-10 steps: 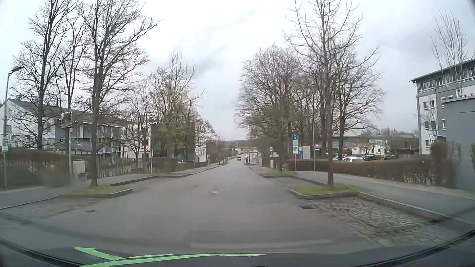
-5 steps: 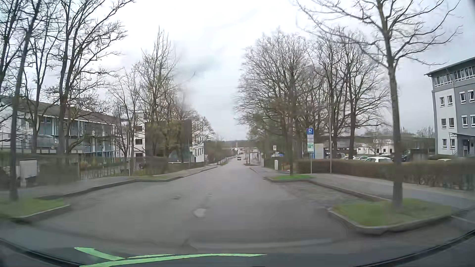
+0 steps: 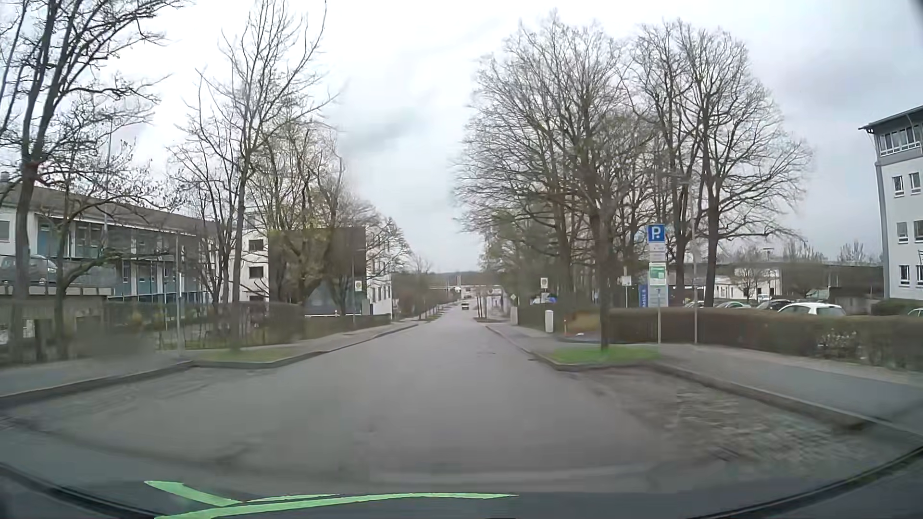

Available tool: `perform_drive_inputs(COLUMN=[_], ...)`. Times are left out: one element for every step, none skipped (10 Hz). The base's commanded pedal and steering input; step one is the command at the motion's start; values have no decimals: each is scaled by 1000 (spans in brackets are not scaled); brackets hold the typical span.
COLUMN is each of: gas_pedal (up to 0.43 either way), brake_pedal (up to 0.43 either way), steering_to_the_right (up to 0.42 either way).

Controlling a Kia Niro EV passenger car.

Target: Follow the waypoints while adhering to traffic rules and regulations

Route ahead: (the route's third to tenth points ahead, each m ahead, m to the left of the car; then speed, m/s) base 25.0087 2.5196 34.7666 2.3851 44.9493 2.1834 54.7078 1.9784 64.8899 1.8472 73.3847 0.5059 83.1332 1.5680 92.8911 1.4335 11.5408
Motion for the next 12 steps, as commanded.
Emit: perform_drive_inputs(gas_pedal=[157, 157, 157, 157, 157, 150, 150, 150, 150, 150, 138, 138], brake_pedal=[0, 0, 0, 0, 0, 0, 0, 0, 0, 0, 0, 0], steering_to_the_right=[0, 0, 0, 0, 0, 0, 0, 0, 0, 0, 0, 0])
